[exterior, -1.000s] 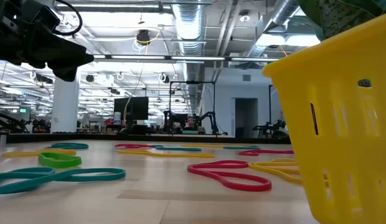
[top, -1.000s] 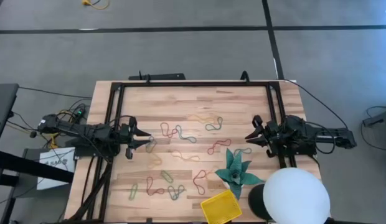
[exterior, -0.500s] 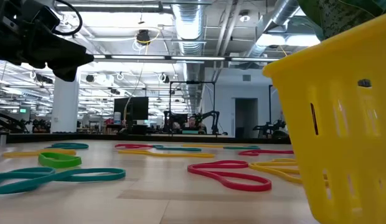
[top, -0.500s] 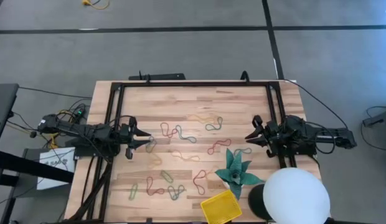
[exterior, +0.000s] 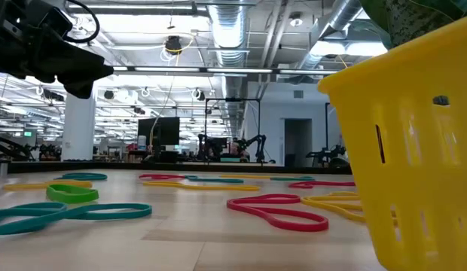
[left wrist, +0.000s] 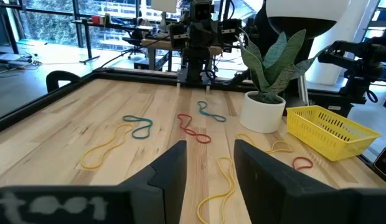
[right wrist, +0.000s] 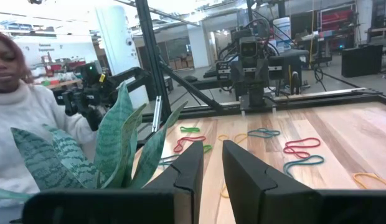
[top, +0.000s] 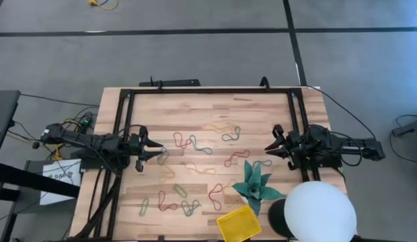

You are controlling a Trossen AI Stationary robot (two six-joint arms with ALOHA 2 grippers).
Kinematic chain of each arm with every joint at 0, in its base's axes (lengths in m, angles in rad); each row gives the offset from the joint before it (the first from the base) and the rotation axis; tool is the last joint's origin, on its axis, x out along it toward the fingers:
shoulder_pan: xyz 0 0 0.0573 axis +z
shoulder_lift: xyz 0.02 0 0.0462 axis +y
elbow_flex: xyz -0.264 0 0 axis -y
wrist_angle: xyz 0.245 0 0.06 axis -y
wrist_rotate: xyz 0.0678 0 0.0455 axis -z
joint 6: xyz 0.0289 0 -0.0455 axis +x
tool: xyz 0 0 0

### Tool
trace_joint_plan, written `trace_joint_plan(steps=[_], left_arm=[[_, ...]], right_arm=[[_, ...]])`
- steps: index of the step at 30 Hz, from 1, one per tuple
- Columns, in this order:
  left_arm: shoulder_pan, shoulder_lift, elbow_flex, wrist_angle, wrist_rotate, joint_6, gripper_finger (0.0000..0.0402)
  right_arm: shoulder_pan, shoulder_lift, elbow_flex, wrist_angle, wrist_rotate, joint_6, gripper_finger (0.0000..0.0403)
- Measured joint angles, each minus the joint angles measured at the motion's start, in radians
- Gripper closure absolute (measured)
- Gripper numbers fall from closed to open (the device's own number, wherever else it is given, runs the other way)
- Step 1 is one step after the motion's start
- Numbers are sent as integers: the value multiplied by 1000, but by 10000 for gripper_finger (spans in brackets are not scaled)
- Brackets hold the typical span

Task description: Pick and place items into bin

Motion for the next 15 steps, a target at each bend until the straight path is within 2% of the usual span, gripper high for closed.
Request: trace_joint_plan(steps=[7, 11, 15], left_arm=[[0, 0, 0, 31, -39, 97, 278], [0, 0, 0, 15, -36, -15, 278], [0, 0, 6, -9, -31, -18, 278]], right_arm=[[0, 0, 0, 0, 0, 0, 347], [0, 0, 0, 0, 0, 0, 347], [0, 0, 0, 0, 0, 0, 347]])
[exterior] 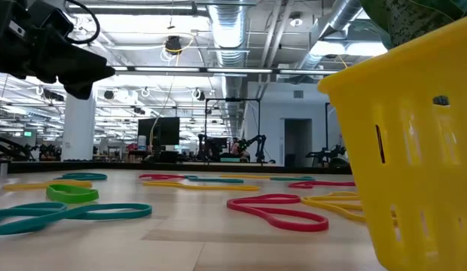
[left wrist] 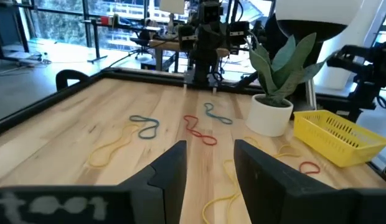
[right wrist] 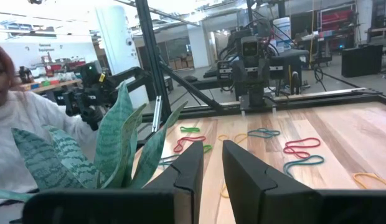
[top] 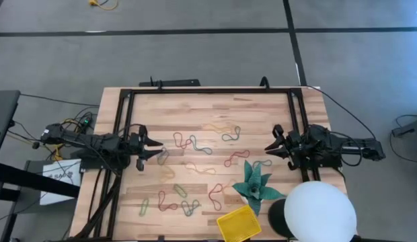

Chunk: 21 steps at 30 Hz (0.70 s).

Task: Pick and place items into bin
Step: Put the red rubber band into the yellow bin

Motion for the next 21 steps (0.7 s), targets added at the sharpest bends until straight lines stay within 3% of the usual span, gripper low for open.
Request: trace_joint_plan(steps=[21], left_arm=[[0, 0, 4, -2, 3, -217, 278]], right_arm=[[-2, 0, 0, 0, 7, 17, 347]])
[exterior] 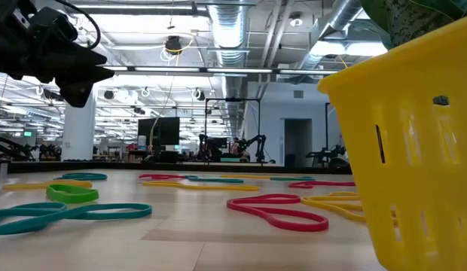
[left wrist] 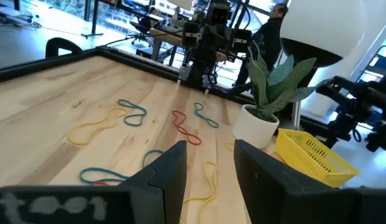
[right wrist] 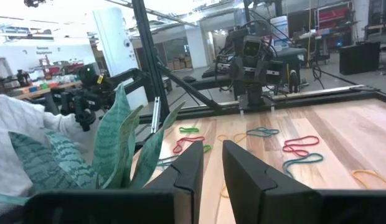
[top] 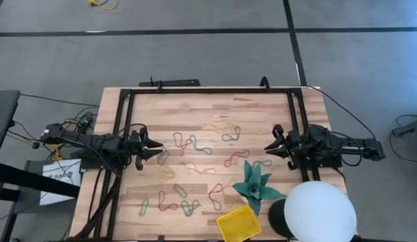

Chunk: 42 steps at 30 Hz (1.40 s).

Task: Pick and place items into bin
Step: Put the red rubber band into the yellow bin

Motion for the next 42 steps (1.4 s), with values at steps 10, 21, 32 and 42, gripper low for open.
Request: trace_joint_plan(steps=[10, 21, 32, 42], left_arm=[[0, 0, 1, 6, -131, -1, 278], [0, 0, 2, 54, -225, 1, 278], [0, 0, 73, 87, -266, 110, 278], [0, 73, 336, -211, -457, 213, 278]], right_arm=[[-1, 0, -2, 58, 83, 81, 347], [-1, 0, -2, 75, 156, 78, 347], [-1, 6, -2, 142, 428, -14, 347], [-24, 205, 113, 123, 480, -241, 347]])
